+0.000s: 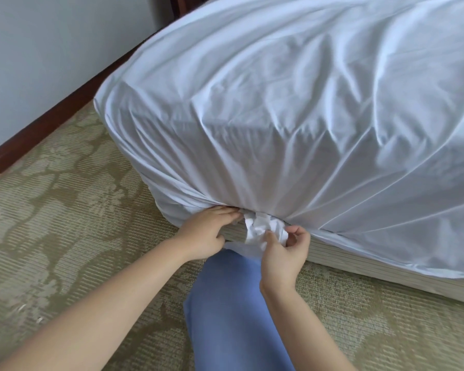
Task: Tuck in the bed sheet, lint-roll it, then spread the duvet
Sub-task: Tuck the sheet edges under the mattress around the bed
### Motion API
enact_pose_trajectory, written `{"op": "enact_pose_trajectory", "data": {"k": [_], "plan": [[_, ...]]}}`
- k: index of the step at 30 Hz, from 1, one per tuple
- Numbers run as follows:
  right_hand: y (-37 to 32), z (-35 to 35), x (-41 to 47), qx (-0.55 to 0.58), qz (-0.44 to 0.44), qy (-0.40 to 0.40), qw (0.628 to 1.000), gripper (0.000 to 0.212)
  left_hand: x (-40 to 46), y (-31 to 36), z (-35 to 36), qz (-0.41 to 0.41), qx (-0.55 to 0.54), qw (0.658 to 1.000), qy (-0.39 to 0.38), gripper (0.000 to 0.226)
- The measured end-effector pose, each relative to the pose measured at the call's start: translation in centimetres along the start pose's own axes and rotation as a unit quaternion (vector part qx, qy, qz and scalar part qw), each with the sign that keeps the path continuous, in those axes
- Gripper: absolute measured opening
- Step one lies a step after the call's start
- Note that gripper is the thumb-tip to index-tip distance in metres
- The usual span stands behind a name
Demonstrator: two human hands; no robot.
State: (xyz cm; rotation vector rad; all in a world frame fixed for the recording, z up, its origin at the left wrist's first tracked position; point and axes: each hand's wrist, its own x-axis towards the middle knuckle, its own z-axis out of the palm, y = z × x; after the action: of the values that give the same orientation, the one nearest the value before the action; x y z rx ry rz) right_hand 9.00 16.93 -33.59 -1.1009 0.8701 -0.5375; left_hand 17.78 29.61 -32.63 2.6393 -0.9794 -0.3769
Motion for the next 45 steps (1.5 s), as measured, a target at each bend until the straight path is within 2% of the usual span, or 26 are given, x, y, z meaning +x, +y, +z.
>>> {"op": "enact_pose_trajectory", "data": {"k": [4, 8, 11, 14, 16, 18, 20, 22, 24, 26, 28, 29, 31, 33, 36, 41, 43, 45], "plan": [[-0.1, -0.9, 1.2, 0.020, -0.019, 0.009, 1.000, 0.040, 0.0, 0.6, 1.2, -0.009, -0.029, 0.996, 0.081, 0.052], [0.0, -1.6, 1.8, 0.000, -0.050, -0.001, 0.999, 0.044, 0.5, 1.9, 0.8, 0.050, -0.001, 0.987, 0.154, 0.037], [-0.7, -2.0, 1.8, 0.000, -0.062, -0.012, 0.998, 0.036, 1.1, 3.1, 0.5, 0.084, 0.003, 0.990, 0.116, 0.031], [-1.5, -2.5, 1.4, -0.018, -0.087, -0.041, 0.995, 0.030, 1.6, 4.3, 0.3, 0.062, -0.051, 0.995, 0.066, 0.027], [-1.3, -3.1, 1.3, -0.076, -0.127, -0.060, 0.987, 0.027, 2.0, 4.3, 0.4, 0.040, -0.077, 0.996, 0.032, 0.029], [-0.4, -3.9, 1.4, -0.201, -0.225, -0.079, 0.950, 0.010, 2.3, 4.3, 0.4, 0.043, -0.082, 0.996, -0.017, 0.034], [0.9, -4.7, 1.8, -0.326, -0.288, -0.075, 0.897, 0.026, 2.4, 4.3, 0.5, 0.035, -0.071, 0.996, -0.052, 0.039], [1.9, -5.0, 2.3, -0.408, -0.309, -0.042, 0.858, 0.045, 2.6, 4.1, 0.6, 0.015, -0.059, 0.996, -0.062, 0.041], [2.3, -5.1, 2.6, -0.447, -0.310, -0.026, 0.839, 0.055, 2.6, 4.0, 0.9, 0.014, -0.048, 0.997, -0.065, 0.041], [1.9, -4.9, 2.5, -0.431, -0.272, -0.040, 0.859, 0.051, 2.5, 3.9, 1.1, 0.010, -0.044, 0.996, -0.073, 0.042], [1.2, -4.6, 2.4, -0.403, -0.173, -0.069, 0.896, 0.038, 2.3, 4.0, 1.1, 0.007, -0.052, 0.995, -0.087, 0.043], [0.9, -4.5, 2.3, -0.407, -0.144, -0.072, 0.899, 0.029, 2.1, 4.0, 1.2, 0.013, -0.052, 0.995, -0.087, 0.044], [0.3, -4.9, 2.0, -0.419, -0.159, -0.044, 0.893, 0.020, 2.1, 4.1, 1.2, 0.035, -0.035, 0.997, -0.059, 0.044], [-0.3, -5.3, 1.9, -0.396, -0.189, 0.010, 0.899, 0.028, 2.2, 4.1, 1.2, 0.070, -0.015, 0.997, 0.013, 0.037], [-0.9, -5.7, 2.7, -0.353, -0.211, 0.060, 0.910, 0.032, 2.5, 4.4, 1.5, 0.172, 0.018, 0.976, 0.131, 0.024], [-0.7, -5.6, 3.4, -0.249, -0.227, 0.059, 0.940, 0.029, 3.2, 5.5, 2.1, 0.201, 0.024, 0.964, 0.171, 0.025], [0.0, -5.6, 3.1, -0.199, -0.281, 0.032, 0.938, 0.031, 3.8, 6.1, 2.0, 0.198, 0.057, 0.959, 0.195, 0.025], [0.9, -5.9, 3.2, -0.186, -0.349, 0.003, 0.919, 0.030, 4.3, 6.4, 1.7, 0.188, 0.080, 0.953, 0.226, 0.024]]}}
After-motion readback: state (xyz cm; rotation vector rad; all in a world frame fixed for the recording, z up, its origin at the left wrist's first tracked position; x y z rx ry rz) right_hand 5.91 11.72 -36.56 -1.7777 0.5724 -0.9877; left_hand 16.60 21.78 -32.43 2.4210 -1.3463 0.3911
